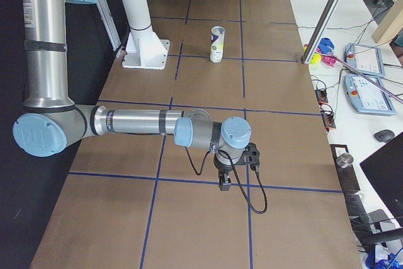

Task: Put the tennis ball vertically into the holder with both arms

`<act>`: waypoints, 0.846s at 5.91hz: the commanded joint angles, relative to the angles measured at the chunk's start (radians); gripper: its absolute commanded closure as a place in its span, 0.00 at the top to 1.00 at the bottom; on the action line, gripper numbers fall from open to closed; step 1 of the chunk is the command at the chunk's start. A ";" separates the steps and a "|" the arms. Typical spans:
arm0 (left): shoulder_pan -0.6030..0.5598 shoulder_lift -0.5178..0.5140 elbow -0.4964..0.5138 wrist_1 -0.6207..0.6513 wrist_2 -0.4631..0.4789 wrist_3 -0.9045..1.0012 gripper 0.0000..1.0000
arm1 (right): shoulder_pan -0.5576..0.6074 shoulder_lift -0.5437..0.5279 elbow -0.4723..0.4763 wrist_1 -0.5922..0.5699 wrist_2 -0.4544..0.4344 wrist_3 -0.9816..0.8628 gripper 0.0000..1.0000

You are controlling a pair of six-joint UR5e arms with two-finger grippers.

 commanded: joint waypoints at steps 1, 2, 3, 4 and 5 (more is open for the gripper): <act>0.001 0.003 0.000 0.000 0.001 0.000 1.00 | 0.001 0.003 0.017 0.000 0.000 0.005 1.00; 0.003 -0.006 0.011 0.000 0.009 0.006 1.00 | -0.002 0.008 0.017 0.000 0.000 0.002 1.00; 0.001 -0.001 -0.002 0.000 0.013 0.009 1.00 | -0.002 0.008 0.017 0.000 0.000 0.003 1.00; 0.001 0.000 0.012 0.001 0.013 0.056 1.00 | -0.004 0.008 0.017 0.000 -0.001 0.005 1.00; 0.000 0.008 0.005 0.007 0.012 0.081 1.00 | -0.005 0.009 0.017 0.000 -0.001 0.003 1.00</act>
